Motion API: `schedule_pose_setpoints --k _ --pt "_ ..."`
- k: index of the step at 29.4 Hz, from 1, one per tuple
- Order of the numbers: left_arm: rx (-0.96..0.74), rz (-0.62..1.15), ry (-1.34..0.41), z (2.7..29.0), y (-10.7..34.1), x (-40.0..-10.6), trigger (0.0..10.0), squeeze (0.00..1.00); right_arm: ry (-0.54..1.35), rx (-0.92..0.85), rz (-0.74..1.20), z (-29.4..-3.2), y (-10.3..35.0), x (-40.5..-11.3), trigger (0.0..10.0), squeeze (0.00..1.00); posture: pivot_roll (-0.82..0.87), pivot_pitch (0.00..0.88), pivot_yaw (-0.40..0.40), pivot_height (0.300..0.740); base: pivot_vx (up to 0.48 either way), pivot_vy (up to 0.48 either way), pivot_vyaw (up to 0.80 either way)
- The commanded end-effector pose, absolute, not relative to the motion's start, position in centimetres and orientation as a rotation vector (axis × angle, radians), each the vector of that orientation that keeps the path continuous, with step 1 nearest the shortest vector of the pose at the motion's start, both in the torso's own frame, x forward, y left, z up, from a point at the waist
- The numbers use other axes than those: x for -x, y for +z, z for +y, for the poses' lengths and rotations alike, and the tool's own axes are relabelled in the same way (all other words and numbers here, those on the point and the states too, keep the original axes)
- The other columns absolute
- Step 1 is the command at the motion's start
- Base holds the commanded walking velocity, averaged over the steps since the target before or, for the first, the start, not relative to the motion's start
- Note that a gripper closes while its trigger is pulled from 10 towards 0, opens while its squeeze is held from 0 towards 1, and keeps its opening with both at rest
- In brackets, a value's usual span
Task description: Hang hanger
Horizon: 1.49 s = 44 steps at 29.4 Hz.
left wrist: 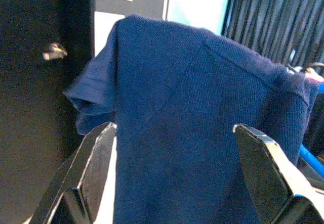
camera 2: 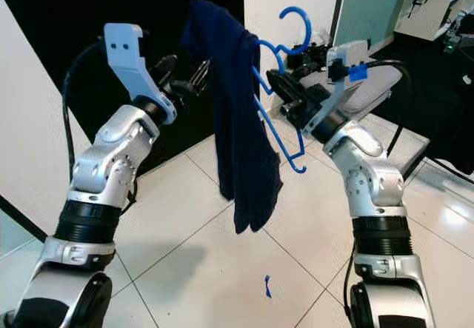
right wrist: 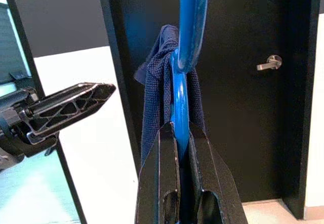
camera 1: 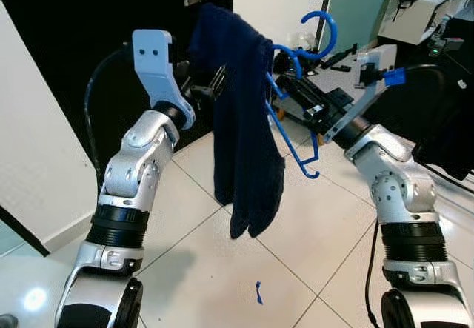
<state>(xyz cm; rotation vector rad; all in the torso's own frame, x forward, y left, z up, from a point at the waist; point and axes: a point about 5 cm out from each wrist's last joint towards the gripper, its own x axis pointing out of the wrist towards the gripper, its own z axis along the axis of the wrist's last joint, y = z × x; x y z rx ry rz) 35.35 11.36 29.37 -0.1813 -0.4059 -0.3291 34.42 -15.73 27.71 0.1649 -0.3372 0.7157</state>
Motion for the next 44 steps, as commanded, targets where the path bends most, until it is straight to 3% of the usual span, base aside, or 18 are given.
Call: schedule_pose_setpoints --k 1,10,28,29,33,35,44 --pt "0.178 -0.403 -0.321 11.3 29.3 -35.1 10.0 0.0 0.742 -0.157 -0.382 -15.2 28.6 -34.4 0.0 0.0 0.1 0.061 0.006 0.74 0.0 0.0 0.0" --pt "0.142 -0.418 -0.383 9.1 29.3 -34.2 10.0 0.0 0.794 -0.189 -0.369 -13.6 28.1 -34.4 0.0 0.0 0.1 0.061 0.005 0.74 0.0 0.0 0.0" --pt "0.039 -0.391 -0.324 9.4 28.5 -34.2 10.0 0.0 0.867 -0.204 -0.391 -11.7 28.8 -34.3 0.0 0.0 0.09 0.065 0.004 0.74 0.0 0.0 0.0" --pt "0.032 -0.393 -0.322 9.4 28.5 -34.2 6.5 0.0 0.87 -0.203 -0.393 -11.7 28.8 -34.3 0.0 0.0 0.09 0.064 0.004 0.74 0.0 0.0 0.0" --pt "0.029 -0.394 -0.323 9.4 28.5 -34.2 6.5 0.0 0.873 -0.203 -0.395 -11.7 28.9 -34.2 0.0 0.0 0.09 0.064 0.004 0.74 0.0 0.0 0.0" --pt "0.027 -0.396 -0.324 9.4 28.5 -34.2 0.0 0.0 0.877 -0.203 -0.4 -11.7 29.0 -34.2 0.0 0.0 0.09 0.064 0.006 0.74 0.0 0.0 0.0" --pt "0.034 -0.402 -0.328 9.5 28.7 -34.3 0.0 0.0 0.888 -0.201 -0.407 -11.8 29.2 -34.1 0.0 0.0 0.09 0.063 0.004 0.74 0.0 0.0 0.0"
